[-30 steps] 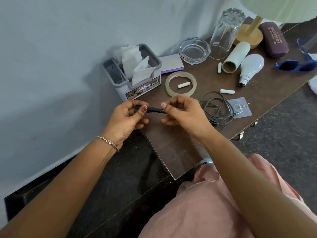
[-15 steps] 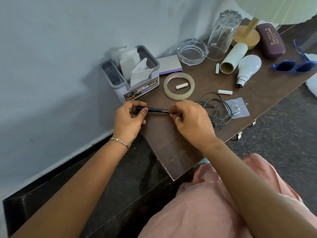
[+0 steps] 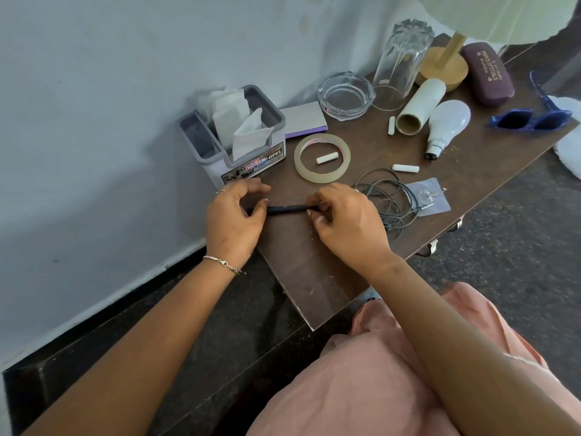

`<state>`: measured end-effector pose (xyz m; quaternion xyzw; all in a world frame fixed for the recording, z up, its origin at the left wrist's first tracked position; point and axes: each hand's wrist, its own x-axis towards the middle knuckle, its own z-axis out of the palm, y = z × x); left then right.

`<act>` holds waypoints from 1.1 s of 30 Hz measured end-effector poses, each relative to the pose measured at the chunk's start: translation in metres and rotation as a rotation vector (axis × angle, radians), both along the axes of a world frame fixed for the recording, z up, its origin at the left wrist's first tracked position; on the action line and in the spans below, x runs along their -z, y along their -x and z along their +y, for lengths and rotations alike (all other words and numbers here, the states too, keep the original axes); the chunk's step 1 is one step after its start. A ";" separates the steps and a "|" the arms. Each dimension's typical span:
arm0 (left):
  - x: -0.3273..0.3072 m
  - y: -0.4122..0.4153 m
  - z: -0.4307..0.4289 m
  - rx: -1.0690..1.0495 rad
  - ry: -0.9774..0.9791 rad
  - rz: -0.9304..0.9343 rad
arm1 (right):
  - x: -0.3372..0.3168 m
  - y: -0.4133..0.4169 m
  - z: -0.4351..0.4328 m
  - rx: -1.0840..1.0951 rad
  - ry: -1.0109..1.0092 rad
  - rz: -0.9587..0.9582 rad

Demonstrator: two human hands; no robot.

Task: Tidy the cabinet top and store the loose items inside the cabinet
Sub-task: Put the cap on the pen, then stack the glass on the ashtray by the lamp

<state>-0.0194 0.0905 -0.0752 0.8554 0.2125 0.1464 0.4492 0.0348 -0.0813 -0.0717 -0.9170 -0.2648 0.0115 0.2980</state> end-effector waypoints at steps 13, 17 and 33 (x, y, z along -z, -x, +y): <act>-0.021 -0.022 -0.032 0.087 -0.086 -0.013 | -0.010 -0.009 -0.021 0.167 -0.117 0.051; -0.029 -0.049 -0.047 0.150 -0.059 -0.059 | -0.014 -0.024 -0.034 0.285 -0.159 0.045; -0.022 -0.144 -0.061 0.405 -0.911 0.341 | -0.008 -0.088 -0.091 0.538 -0.302 0.174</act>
